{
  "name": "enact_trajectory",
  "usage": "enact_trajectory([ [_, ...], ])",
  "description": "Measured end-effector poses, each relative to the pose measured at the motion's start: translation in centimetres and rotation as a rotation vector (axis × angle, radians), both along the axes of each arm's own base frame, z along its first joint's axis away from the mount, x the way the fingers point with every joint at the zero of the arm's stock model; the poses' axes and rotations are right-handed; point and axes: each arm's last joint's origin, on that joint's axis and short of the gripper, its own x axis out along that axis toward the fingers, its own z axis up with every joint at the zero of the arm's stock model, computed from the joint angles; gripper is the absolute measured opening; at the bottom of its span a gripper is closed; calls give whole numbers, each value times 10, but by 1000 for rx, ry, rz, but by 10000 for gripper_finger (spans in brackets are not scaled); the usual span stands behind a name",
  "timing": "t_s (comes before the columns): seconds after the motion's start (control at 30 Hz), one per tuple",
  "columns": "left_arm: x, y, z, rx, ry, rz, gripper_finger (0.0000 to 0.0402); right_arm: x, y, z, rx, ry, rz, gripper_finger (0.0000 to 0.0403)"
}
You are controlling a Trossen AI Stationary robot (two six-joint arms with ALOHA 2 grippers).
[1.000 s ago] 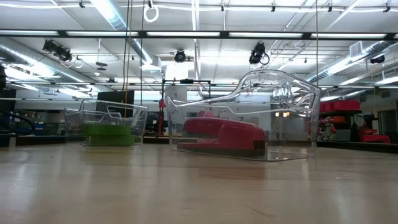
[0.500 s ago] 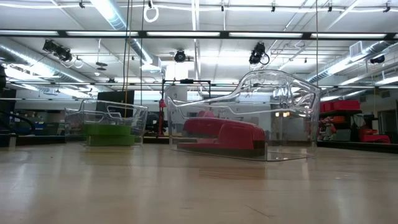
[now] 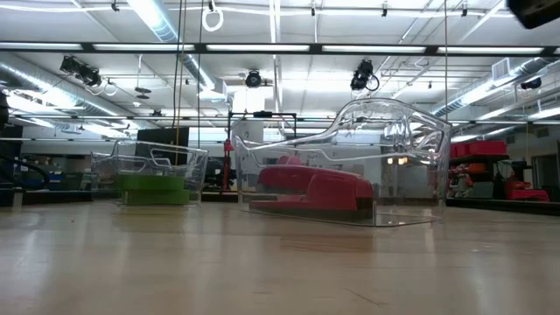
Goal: Pick and place Stapler, Stapler remover, tape
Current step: Put the pink stapler into the center transparent bin
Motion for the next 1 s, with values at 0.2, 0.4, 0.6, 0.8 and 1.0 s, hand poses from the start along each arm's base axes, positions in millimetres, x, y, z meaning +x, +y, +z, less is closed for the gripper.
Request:
enact_trajectory([
  [0.2,-2,0,2,7,-7,-2,1,0,-35,13,-24,-66,-110,121],
  [0.4,-2,0,3,3,-11,11,1,9,-63,19,-71,-137,-258,121],
  [0.6,-2,2,3,16,-11,78,5,24,-89,22,-85,-208,-420,121],
  [0.8,-2,2,3,15,-12,84,18,41,-116,30,-80,-359,-499,121],
  [1.0,-2,2,3,-14,-14,93,20,54,-145,40,-22,-506,-639,121],
])
